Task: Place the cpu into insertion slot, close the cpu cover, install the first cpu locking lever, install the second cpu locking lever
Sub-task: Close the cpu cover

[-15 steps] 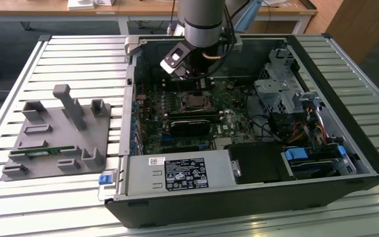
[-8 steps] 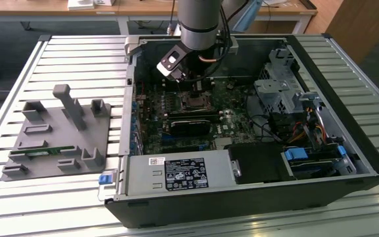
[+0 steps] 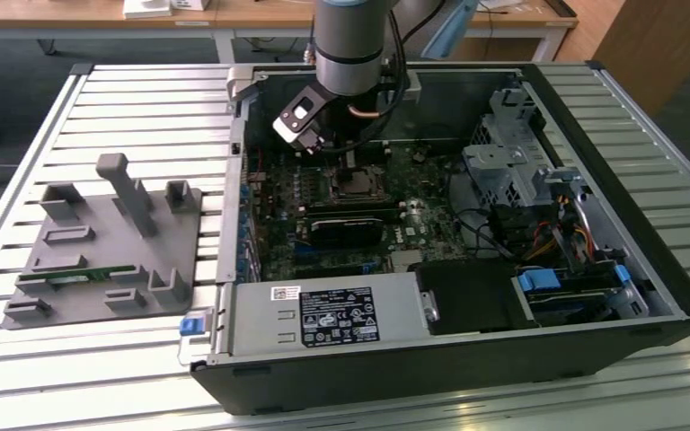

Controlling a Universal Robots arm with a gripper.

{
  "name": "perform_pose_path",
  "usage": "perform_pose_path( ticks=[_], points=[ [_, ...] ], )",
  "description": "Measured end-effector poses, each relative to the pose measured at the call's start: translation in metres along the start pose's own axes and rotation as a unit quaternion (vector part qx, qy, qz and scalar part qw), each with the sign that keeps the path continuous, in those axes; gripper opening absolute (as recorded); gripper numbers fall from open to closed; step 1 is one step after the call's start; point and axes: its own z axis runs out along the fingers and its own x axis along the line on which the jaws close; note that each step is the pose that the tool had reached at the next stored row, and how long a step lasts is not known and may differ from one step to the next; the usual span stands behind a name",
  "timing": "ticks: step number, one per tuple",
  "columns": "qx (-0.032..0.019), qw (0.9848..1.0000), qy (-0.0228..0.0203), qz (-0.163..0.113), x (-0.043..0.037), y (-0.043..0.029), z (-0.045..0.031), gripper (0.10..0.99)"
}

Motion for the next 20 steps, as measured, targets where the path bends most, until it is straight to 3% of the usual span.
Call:
perform_pose_path(
  ticks=[7,12,20],
  points=[
    [0.0004,1.0000,-0.0003,0.000,-0.0003,0.0001,0.0050,0.106],
    [0.0005,1.0000,0.0000,0.000,-0.0002,0.0056,0.0060,0.106],
    [0.0008,1.0000,0.0001,0.000,0.0001,0.0074,0.0012,0.106]
  ],
)
